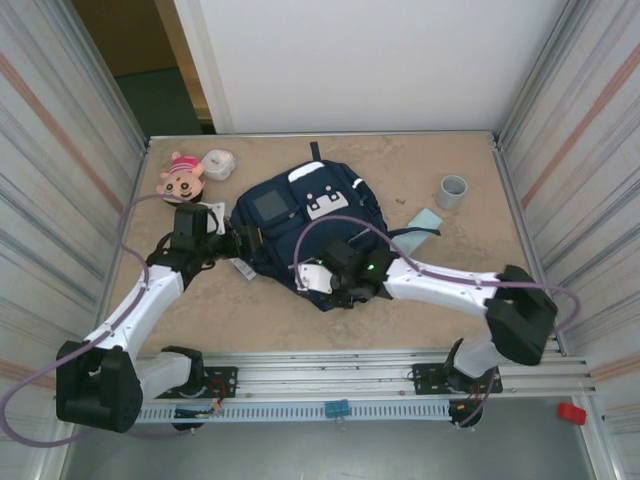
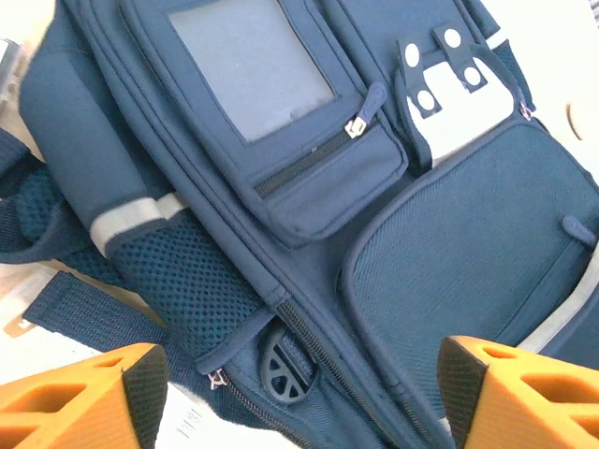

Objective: Pack books, pencil case, and school supplies into a backpack

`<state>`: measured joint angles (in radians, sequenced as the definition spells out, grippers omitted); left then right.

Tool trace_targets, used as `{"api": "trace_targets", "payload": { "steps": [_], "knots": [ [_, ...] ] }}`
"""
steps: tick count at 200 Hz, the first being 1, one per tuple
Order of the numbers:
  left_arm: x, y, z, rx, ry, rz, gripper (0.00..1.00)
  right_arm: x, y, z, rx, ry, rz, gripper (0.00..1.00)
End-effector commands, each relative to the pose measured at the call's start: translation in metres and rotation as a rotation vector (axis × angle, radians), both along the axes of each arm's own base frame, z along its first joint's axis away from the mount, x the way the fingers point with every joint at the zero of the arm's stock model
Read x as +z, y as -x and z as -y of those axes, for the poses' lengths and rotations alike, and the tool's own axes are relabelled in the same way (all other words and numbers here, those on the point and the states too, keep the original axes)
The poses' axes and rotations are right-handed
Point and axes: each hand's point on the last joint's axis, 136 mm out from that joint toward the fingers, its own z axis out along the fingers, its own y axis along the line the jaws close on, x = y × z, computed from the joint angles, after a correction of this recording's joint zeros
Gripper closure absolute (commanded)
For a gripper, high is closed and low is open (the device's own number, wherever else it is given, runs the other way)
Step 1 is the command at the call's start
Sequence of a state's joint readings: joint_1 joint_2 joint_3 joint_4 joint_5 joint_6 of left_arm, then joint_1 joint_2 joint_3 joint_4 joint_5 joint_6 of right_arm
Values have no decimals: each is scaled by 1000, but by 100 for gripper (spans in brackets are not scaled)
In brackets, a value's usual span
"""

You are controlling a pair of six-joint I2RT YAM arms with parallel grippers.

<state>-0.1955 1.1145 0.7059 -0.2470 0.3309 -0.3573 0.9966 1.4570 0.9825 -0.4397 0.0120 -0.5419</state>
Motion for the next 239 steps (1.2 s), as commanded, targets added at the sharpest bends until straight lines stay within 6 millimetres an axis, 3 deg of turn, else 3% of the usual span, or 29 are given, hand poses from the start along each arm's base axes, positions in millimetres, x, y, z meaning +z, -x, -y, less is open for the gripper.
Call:
{"api": "trace_targets", "payload": {
  "steps": [1, 26, 46, 84, 163, 200, 239],
  "knots": [
    [9, -1, 6, -20, 55, 32, 23, 66, -16, 5, 32, -120, 93, 100],
    [20, -2, 10, -47, 70, 97, 25, 103, -36, 19, 0, -171, 144, 100],
    [25, -1, 11, -52, 82, 151, 29, 122, -53, 28, -26, -205, 172, 100],
    [0, 2, 12, -63, 63, 214, 38, 148, -71, 36, -54, -270, 189, 100],
    [-31, -18, 47, -240, 27, 284, 46, 161, -77, 32, -46, -319, 191, 100],
    [-24, -28, 59, -287, 62, 341, 62, 162, -77, 30, -47, -330, 183, 100],
    [-20, -25, 60, -308, 58, 365, 68, 157, -79, 30, -65, -330, 173, 100]
  ]
}}
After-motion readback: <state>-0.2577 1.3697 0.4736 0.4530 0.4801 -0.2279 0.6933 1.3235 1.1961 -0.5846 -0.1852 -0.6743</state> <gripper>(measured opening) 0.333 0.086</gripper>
